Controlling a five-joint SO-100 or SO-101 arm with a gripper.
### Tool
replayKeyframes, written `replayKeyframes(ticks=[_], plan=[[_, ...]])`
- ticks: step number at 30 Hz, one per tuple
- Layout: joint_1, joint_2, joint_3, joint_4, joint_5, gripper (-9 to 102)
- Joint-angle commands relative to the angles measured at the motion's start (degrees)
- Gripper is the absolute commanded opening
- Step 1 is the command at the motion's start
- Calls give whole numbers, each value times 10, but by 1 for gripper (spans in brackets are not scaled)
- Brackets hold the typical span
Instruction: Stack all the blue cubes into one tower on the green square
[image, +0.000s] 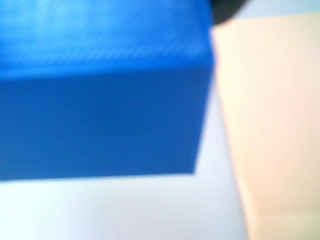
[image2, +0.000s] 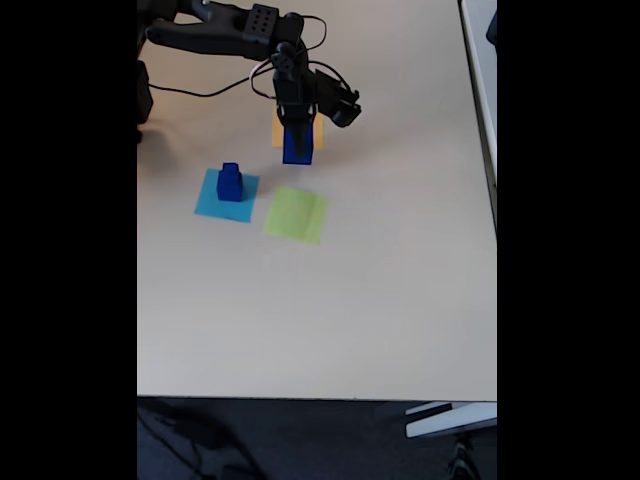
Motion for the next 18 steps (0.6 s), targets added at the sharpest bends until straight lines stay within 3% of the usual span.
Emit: replayKeyframes(ticks=[1,18], plan=[[23,63,-39,2,-27,15],[105,38,-81,-20,-76,15]])
